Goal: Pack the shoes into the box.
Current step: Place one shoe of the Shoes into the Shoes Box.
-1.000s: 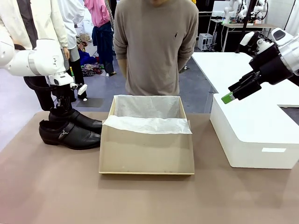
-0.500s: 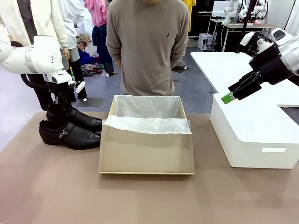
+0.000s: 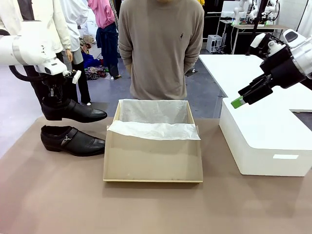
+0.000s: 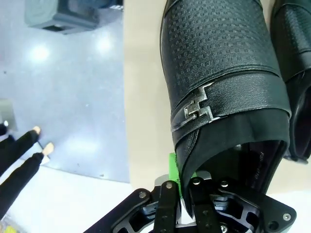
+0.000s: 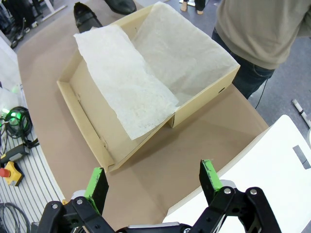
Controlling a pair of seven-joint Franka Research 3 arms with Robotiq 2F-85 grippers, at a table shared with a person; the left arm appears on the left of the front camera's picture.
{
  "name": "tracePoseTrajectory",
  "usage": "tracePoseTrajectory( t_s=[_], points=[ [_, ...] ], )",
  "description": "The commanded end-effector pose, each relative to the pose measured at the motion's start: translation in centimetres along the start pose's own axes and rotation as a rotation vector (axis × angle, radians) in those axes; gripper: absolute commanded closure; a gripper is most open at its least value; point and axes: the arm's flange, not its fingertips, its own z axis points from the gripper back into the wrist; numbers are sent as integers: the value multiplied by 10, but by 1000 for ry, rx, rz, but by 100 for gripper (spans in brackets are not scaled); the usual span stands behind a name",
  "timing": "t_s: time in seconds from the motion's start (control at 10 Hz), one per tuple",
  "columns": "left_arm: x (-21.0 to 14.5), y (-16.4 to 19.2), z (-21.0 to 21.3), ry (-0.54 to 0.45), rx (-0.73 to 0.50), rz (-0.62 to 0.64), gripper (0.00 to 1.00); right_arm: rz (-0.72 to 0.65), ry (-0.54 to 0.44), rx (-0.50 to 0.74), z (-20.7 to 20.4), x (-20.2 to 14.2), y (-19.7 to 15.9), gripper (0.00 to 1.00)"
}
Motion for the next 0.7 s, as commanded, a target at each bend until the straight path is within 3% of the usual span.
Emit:
tracePoseTrajectory(
  t_s=[0.0, 0.3, 0.6],
  points=[
    [-8, -4, 27, 18, 67, 34, 100, 8, -25, 14, -1, 1, -3, 0],
    [-7, 1, 72, 6, 97, 16, 100, 8, -25, 14, -1, 1, -3, 0],
    [22, -11, 115, -47, 36, 45, 100, 8, -25, 14, -1, 1, -3, 0]
  ],
)
